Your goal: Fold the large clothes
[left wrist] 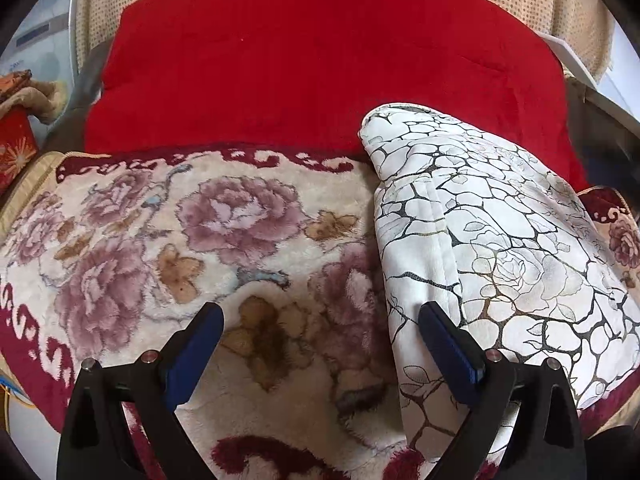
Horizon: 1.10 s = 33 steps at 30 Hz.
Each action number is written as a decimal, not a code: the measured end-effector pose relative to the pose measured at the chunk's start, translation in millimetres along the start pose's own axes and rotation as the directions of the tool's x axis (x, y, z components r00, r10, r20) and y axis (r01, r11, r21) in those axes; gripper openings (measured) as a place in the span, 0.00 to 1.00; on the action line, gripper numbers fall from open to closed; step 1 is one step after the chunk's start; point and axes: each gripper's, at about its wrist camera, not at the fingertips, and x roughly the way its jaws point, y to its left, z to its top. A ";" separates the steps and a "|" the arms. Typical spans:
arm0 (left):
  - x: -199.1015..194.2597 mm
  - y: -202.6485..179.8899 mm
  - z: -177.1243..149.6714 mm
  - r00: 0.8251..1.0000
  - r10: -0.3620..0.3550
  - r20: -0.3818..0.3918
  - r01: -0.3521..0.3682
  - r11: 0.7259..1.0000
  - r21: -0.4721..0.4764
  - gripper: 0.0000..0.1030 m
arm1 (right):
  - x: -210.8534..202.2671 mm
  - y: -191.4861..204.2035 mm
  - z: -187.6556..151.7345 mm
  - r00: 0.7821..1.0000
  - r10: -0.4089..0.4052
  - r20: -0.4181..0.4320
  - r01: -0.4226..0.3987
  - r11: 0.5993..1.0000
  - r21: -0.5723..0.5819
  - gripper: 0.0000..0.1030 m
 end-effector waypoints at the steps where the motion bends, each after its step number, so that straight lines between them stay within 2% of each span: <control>1: -0.7 -0.6 -0.6 1.000 0.007 0.005 -0.007 1.000 0.000 0.95 | -8.7 0.0 -14.2 1.000 -0.021 -0.001 0.021 1.000 -0.017 0.37; 4: -3.1 -2.5 -2.3 0.999 0.025 0.020 -0.025 1.000 0.003 0.95 | -20.2 -3.0 -62.4 0.998 -0.066 -0.014 0.065 0.996 -0.054 0.37; 7: -5.7 -4.5 -4.4 0.999 0.017 0.032 -0.018 1.000 0.010 0.95 | 0.2 -20.0 -99.9 0.992 -0.104 -0.075 0.100 0.993 -0.054 0.37; 9: -8.0 -5.9 -5.2 0.999 0.030 0.044 -0.031 0.999 0.017 0.95 | 2.6 -26.8 -113.8 0.993 -0.112 -0.041 0.110 0.993 -0.044 0.37; 12: -8.1 -7.3 -6.7 0.997 0.057 0.058 -0.059 0.997 0.043 0.95 | -13.2 -25.2 -115.7 0.995 -0.097 0.016 0.098 0.995 -0.018 0.37; 16: -7.3 -4.4 -5.5 0.998 0.042 0.046 -0.044 0.998 0.036 0.95 | -32.3 -24.3 -126.2 0.992 -0.073 0.102 0.075 0.997 -0.015 0.37; 19: -7.7 -5.5 -5.8 0.998 0.039 0.050 -0.041 0.998 0.039 0.95 | -16.6 -35.8 -139.9 0.995 -0.059 0.082 0.059 0.998 0.002 0.37; 23: -7.6 -8.5 -6.1 0.997 0.055 0.061 -0.058 0.997 0.055 0.95 | -9.6 -50.6 -142.4 0.995 0.014 0.101 -0.021 0.998 0.064 0.38; 30: -10.2 -9.4 3.5 0.998 0.048 0.043 -0.051 0.996 0.067 0.95 | -14.2 -53.1 -143.3 0.995 0.025 0.097 -0.030 0.998 0.046 0.38; 33: -19.1 -6.7 14.7 0.997 0.026 0.073 -0.030 0.999 0.044 0.95 | -13.4 -52.0 -141.9 0.995 0.027 0.091 -0.031 0.999 0.045 0.38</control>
